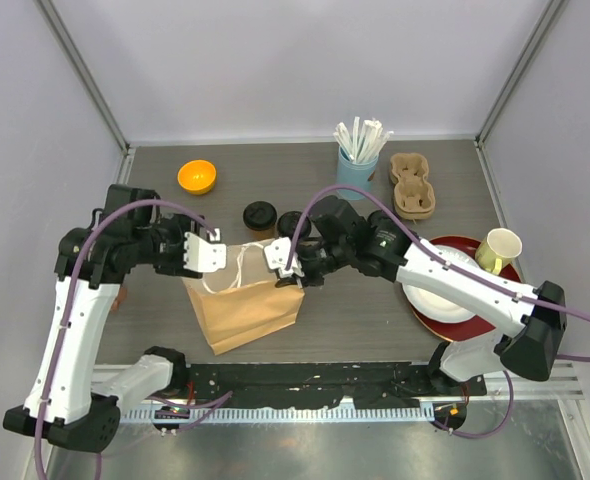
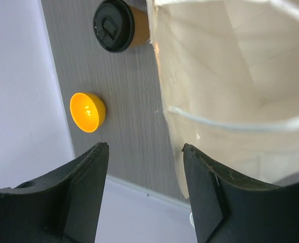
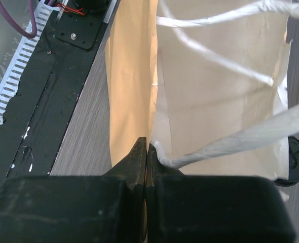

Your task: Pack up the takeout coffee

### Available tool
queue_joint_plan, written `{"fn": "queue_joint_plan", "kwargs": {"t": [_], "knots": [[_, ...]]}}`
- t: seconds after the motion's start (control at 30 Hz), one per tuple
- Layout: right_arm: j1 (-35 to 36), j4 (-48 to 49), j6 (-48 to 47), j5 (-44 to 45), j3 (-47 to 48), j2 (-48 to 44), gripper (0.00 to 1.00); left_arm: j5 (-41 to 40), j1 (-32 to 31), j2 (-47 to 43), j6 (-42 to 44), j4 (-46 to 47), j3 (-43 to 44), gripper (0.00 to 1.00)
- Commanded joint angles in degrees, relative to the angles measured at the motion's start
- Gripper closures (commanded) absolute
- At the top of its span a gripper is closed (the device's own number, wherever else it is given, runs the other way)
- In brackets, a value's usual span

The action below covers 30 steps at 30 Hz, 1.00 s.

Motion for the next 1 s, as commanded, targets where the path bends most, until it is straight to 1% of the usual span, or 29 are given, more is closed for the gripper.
{"fn": "queue_joint_plan", "kwargs": {"t": [0.0, 0.03, 0.1, 0.13, 0.23, 0.3, 0.43, 0.47, 0.57, 0.67, 0.73, 0.9, 0.97], "knots": [[0.17, 1.15, -0.09, 0.24, -1.81, -2.64, 0.99, -4.12, -0.07, -4.02, 6.85, -17.52, -3.42, 0.36], [0.17, 1.33, -0.09, 0.32, -1.9, -2.73, 0.99, -1.24, -0.24, -5.5, 7.46, -17.52, -3.43, 0.36], [0.17, 1.94, 0.18, 0.68, -1.9, -2.64, 0.99, 1.5, -0.94, -6.22, 6.69, -17.52, -2.21, 0.36], [0.17, 2.03, 0.26, 0.76, -1.81, -2.47, 0.99, 2.99, -1.29, -6.22, 4.24, -17.43, -1.5, 0.36], [0.08, 2.21, 0.27, 0.06, -1.02, -1.59, 0.99, 4.23, -2.35, -6.3, -0.16, -17.52, 0.53, 0.36], [0.17, 2.39, 0.09, -0.73, -0.23, -0.89, 0.99, 4.76, -3.05, -7.36, 0.08, -17.43, -0.96, 0.36], [0.17, 2.21, -0.09, -0.9, 1.0, -0.01, 0.99, 2.22, -4.11, -8.33, 1.93, -17.25, -4.92, 0.36], [0.08, 2.12, -0.26, -0.99, 1.17, -0.01, 0.99, 2.22, -4.11, -8.51, 1.85, -15.43, -5.7, 0.36], [0.26, 1.25, -0.35, -1.61, 1.53, 0.43, 0.99, 2.4, -4.98, -7.64, 1.93, -11.99, -4.93, 0.36], [0.17, 1.24, -0.09, -1.52, 1.53, 0.61, 0.99, 1.69, -6.47, -5.61, 2.54, -12.85, -3.43, 0.37], [0.26, 1.33, 0.0, -1.43, 1.26, 0.61, 0.99, 1.52, -7.62, -5.08, 3.25, -13.47, -4.21, 0.38], [0.17, 1.42, -0.35, -0.99, 1.35, 0.7, 0.99, 1.52, -12.98, -3.33, 2.55, -13.56, -5.97, 0.42], [0.17, 1.07, -0.61, -0.82, 1.7, 0.96, 0.99, 0.55, -16.75, -2.36, 0.63, -13.47, -6.33, 0.46]]}}
